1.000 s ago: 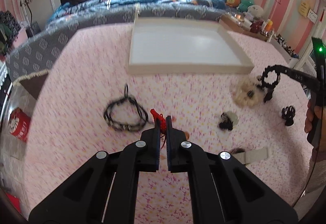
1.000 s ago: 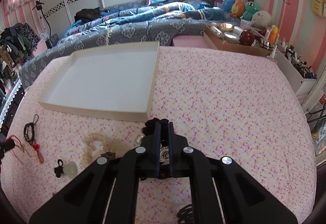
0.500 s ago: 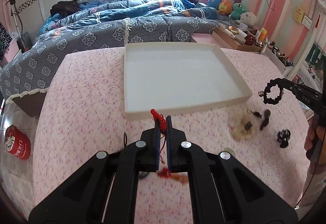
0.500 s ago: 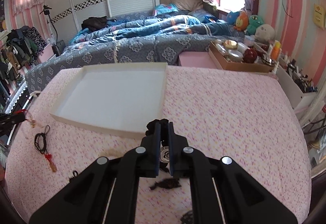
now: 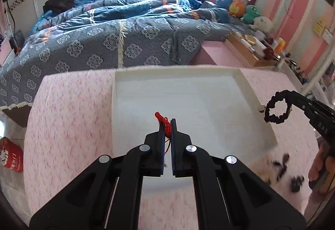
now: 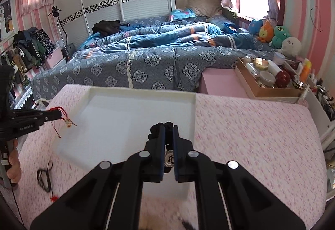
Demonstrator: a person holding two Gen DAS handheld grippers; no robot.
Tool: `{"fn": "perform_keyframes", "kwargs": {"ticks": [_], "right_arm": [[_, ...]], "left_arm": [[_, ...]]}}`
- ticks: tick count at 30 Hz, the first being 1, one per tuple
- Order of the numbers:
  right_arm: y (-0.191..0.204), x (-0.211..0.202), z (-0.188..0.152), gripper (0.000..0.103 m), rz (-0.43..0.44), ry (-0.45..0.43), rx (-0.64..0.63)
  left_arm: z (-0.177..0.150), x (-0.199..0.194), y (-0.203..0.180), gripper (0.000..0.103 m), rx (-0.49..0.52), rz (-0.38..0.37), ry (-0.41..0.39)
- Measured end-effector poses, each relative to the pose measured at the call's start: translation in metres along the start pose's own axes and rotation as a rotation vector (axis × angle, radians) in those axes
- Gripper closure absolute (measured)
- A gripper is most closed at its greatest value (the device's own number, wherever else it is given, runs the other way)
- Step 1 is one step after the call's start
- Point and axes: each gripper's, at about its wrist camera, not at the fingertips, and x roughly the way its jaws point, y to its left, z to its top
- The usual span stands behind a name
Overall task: Organize jewelry
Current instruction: 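Carry the red tassel and black scrunchie in both grippers over the white tray, then open both grippers to drop the tassel and scrunchie into the tray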
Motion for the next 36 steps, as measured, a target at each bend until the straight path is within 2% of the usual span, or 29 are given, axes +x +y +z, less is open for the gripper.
{"fn": "perform_keyframes", "kwargs": {"ticks": [8,13,16,21,25,26,27,28,29,30,32,35,36], "right_arm": [[-0.014,0.075,0.036,0.097,0.019,0.017,0.078],[-0.017,0.122,0.039,0.097,0.039,0.062,0.098],[-0.011,0.142,0.035,0.097,0.006,0.101,0.069],[0.004,0.157,0.029,0.096,-0.109,0.161,-0.021],[0.003,0.164,0.025,0.094,-0.111,0.203,-0.018],[0.001,0.165,0.024,0.094,-0.103,0.206,-0.009],[-0.001,0.164,0.024,0.092,-0.1,0.206,-0.001],[-0.003,0.162,0.024,0.08,-0.093,0.207,0.008],[-0.004,0.16,0.025,0.07,-0.089,0.206,0.015],[-0.005,0.158,0.026,0.057,-0.085,0.202,0.022],[-0.006,0.152,0.029,0.056,-0.086,0.186,0.024],[-0.01,0.138,0.034,0.056,-0.071,0.187,0.055],[-0.01,0.133,0.034,0.056,-0.067,0.186,0.061]], "left_arm": [[0.033,0.056,0.011,0.101,-0.028,0.03,0.035],[0.039,0.09,0.019,0.101,-0.048,0.03,0.061],[0.036,0.107,0.02,0.101,-0.051,0.059,0.106],[0.032,0.122,0.02,0.1,-0.043,0.1,0.151],[0.03,0.121,0.022,0.097,-0.041,0.119,0.159],[0.03,0.118,0.022,0.093,-0.043,0.125,0.156],[0.03,0.114,0.023,0.082,-0.047,0.132,0.149],[0.03,0.11,0.023,0.074,-0.048,0.132,0.141],[0.03,0.107,0.021,0.057,-0.045,0.136,0.132],[0.032,0.102,0.018,0.045,-0.039,0.146,0.117],[0.032,0.088,0.014,0.042,-0.027,0.162,0.083],[0.03,0.065,0.011,0.042,-0.027,0.142,0.077],[0.028,0.057,0.01,0.038,-0.021,0.145,0.07]]}}
